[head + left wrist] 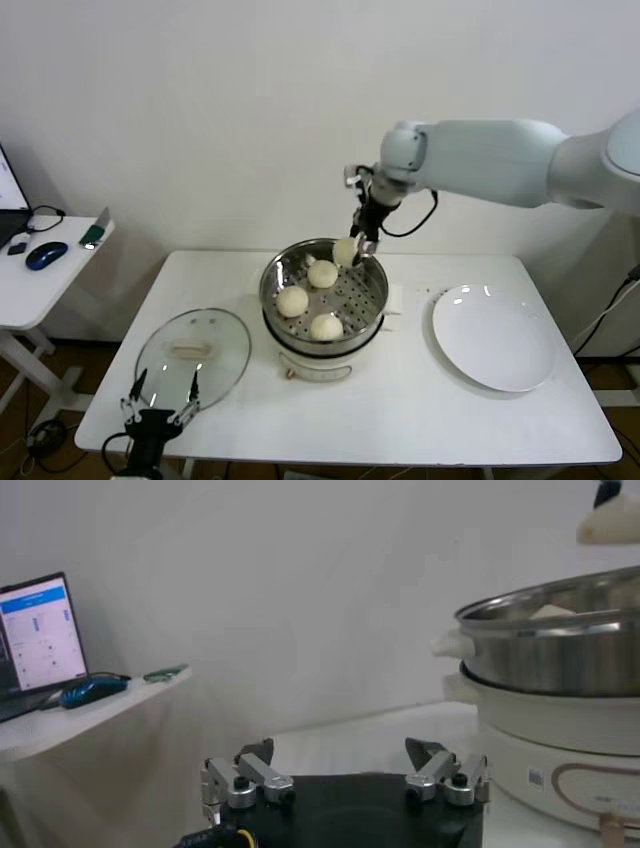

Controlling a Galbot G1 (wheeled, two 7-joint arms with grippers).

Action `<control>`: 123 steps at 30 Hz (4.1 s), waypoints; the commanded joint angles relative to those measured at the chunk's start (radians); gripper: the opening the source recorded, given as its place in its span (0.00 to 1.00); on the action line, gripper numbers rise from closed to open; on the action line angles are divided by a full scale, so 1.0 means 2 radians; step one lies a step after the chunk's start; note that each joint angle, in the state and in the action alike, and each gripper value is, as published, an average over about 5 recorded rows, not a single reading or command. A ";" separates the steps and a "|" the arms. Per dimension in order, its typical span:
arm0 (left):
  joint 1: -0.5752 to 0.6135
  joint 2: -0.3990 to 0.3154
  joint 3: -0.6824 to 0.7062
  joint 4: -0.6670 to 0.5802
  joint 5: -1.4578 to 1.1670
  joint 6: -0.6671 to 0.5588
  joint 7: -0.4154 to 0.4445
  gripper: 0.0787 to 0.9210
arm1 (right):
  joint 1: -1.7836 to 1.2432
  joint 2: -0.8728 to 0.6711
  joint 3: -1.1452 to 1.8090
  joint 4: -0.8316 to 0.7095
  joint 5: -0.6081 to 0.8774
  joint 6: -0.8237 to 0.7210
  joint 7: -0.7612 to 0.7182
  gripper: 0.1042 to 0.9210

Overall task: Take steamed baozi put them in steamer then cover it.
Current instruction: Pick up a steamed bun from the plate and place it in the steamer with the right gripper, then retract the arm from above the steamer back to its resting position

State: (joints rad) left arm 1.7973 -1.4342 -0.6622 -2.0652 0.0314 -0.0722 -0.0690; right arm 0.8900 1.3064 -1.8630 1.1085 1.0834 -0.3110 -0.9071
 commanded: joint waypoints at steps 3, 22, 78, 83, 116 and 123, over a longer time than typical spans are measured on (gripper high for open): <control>0.000 0.005 0.000 -0.001 0.000 0.004 0.001 0.88 | -0.041 0.022 -0.033 0.036 -0.003 -0.013 0.035 0.68; -0.008 0.005 0.000 0.011 -0.002 0.004 0.002 0.88 | -0.063 0.029 -0.031 -0.005 -0.028 -0.010 0.032 0.77; -0.033 0.023 -0.031 -0.009 0.187 0.020 0.029 0.88 | -0.889 -0.316 1.051 0.230 -0.166 0.211 0.372 0.88; -0.037 0.039 -0.043 -0.006 0.304 0.021 0.025 0.88 | -0.967 -0.258 1.130 0.249 -0.187 0.191 0.377 0.88; -0.168 0.087 0.056 0.207 0.669 0.058 -0.045 0.88 | -1.097 -0.127 1.251 0.267 -0.271 0.168 0.387 0.88; -0.207 0.098 0.054 0.244 0.667 0.054 -0.049 0.88 | -1.107 -0.119 1.258 0.266 -0.283 0.174 0.380 0.88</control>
State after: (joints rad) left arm 1.5129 -1.2569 -0.5756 -1.7321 1.3104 0.0503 -0.1555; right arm -1.2818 1.0395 0.6142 1.6380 0.5499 0.0300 -0.1385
